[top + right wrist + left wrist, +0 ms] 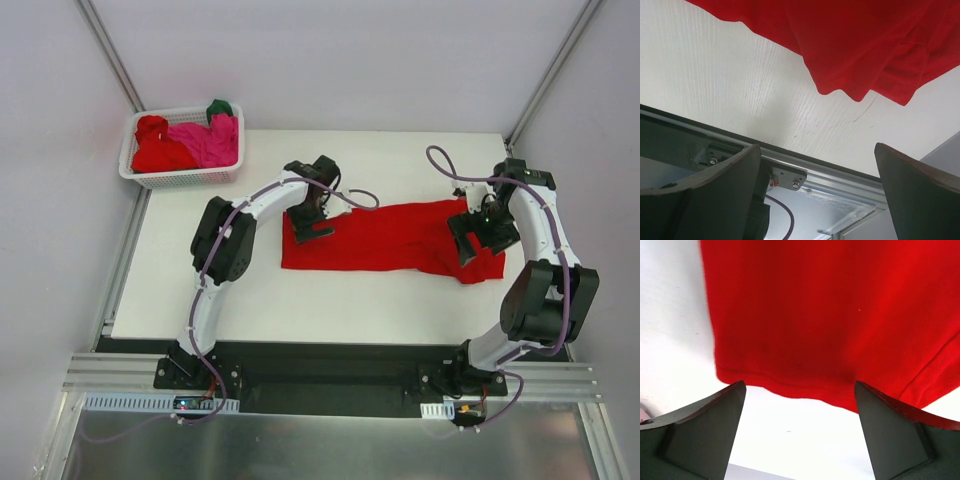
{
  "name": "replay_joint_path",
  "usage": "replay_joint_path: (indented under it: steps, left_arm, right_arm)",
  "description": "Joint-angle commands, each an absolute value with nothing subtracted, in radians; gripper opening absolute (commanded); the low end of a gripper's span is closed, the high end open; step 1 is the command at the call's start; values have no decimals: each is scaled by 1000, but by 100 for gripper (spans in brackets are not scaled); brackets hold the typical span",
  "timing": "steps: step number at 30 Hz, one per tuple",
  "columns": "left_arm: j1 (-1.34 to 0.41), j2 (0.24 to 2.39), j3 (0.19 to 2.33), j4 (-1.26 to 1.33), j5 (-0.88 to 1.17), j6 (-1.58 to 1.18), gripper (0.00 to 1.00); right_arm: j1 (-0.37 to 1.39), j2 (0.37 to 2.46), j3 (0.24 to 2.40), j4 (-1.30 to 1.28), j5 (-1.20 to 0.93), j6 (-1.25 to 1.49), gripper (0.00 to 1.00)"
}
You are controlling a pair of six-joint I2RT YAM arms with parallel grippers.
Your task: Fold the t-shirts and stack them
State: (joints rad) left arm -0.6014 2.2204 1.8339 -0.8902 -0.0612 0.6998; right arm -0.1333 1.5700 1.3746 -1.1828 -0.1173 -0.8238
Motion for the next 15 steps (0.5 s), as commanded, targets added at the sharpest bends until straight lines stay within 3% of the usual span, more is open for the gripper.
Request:
replay_joint_path:
  steps: [1, 15]
  left_arm:
    - [-592, 2209, 1894, -897, -38, 710, 90]
    - [-546, 2258, 1933, -980, 60, 681, 87]
  right_arm:
    - [-140, 1526, 1367, -1203, -146, -818, 100]
    - [-140, 1522, 1345, -1203, -161, -822, 100]
